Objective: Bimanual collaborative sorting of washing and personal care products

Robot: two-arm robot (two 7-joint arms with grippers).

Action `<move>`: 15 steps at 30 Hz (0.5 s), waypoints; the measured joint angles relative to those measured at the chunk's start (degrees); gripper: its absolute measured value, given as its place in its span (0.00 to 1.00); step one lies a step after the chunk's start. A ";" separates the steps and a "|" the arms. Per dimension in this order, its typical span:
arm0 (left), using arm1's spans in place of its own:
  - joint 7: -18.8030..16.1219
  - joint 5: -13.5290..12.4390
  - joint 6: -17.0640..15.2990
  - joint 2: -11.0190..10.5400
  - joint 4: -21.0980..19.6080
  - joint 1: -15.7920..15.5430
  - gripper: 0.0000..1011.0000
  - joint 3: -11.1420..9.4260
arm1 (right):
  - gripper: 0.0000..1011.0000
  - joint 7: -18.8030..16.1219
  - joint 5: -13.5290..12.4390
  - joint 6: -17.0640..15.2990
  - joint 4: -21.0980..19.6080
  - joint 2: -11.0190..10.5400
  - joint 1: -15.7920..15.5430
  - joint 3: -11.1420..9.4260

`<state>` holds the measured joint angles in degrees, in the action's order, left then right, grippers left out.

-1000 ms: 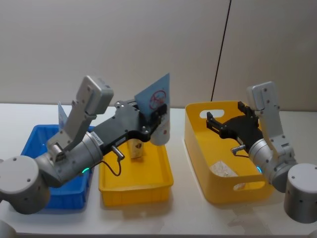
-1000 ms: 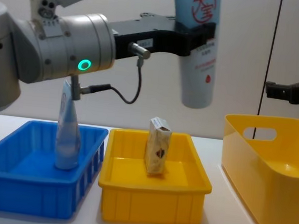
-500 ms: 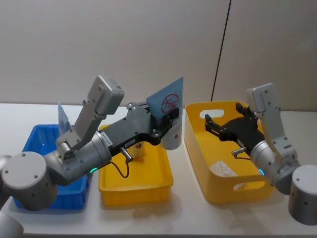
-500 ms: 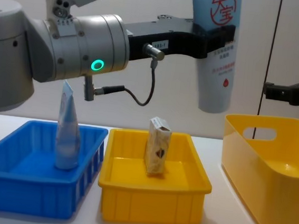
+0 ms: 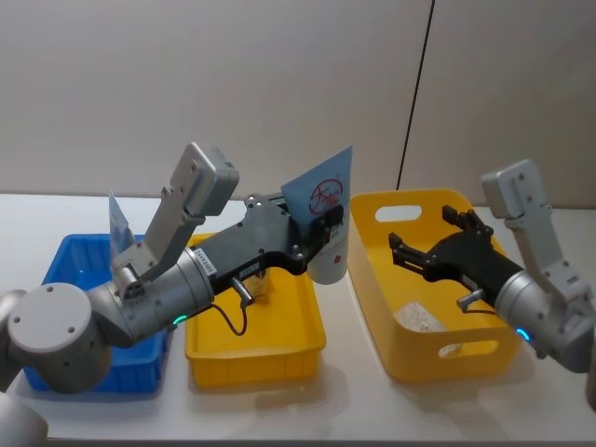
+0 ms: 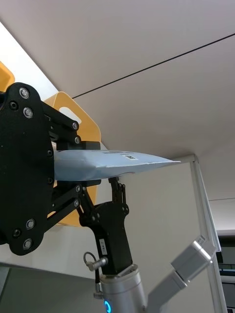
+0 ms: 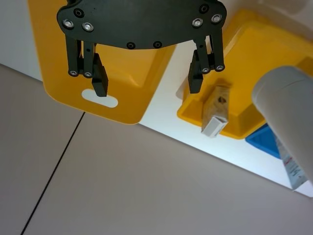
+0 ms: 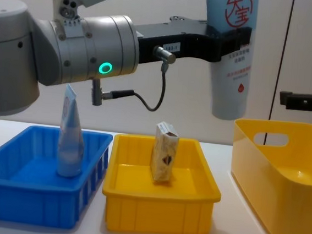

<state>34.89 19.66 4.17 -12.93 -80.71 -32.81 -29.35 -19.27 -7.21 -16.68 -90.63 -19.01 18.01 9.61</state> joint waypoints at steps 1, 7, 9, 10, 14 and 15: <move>0.02 0.01 0.00 0.00 0.01 -0.01 0.25 -0.01 | 0.99 -0.53 -0.28 -0.23 -0.24 -0.34 -0.08 -0.09; 0.16 0.06 -0.04 0.03 0.08 -0.09 0.25 -0.10 | 0.99 -4.65 -2.44 -1.78 -1.76 -2.82 -0.51 -0.58; 0.20 0.07 -0.04 0.05 0.09 -0.10 0.25 -0.12 | 0.99 -6.39 -3.30 -2.28 -2.27 -3.81 -0.57 -0.69; 0.21 0.08 -0.03 0.05 0.10 -0.10 0.25 -0.12 | 0.99 -6.87 -3.54 -2.40 -2.38 -4.09 -0.57 -0.71; 0.26 0.10 -0.04 0.08 0.13 -0.13 0.25 -0.15 | 0.99 -10.22 -5.17 -2.96 -2.99 -5.81 -0.40 -0.66; 0.27 0.10 -0.04 0.08 0.13 -0.14 0.25 -0.16 | 0.99 -10.77 -5.40 -3.04 -3.01 -5.97 -0.35 -0.63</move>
<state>35.17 19.76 4.14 -12.84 -80.57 -32.95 -29.51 -30.05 -12.60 -19.72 -93.65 -24.99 17.66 8.98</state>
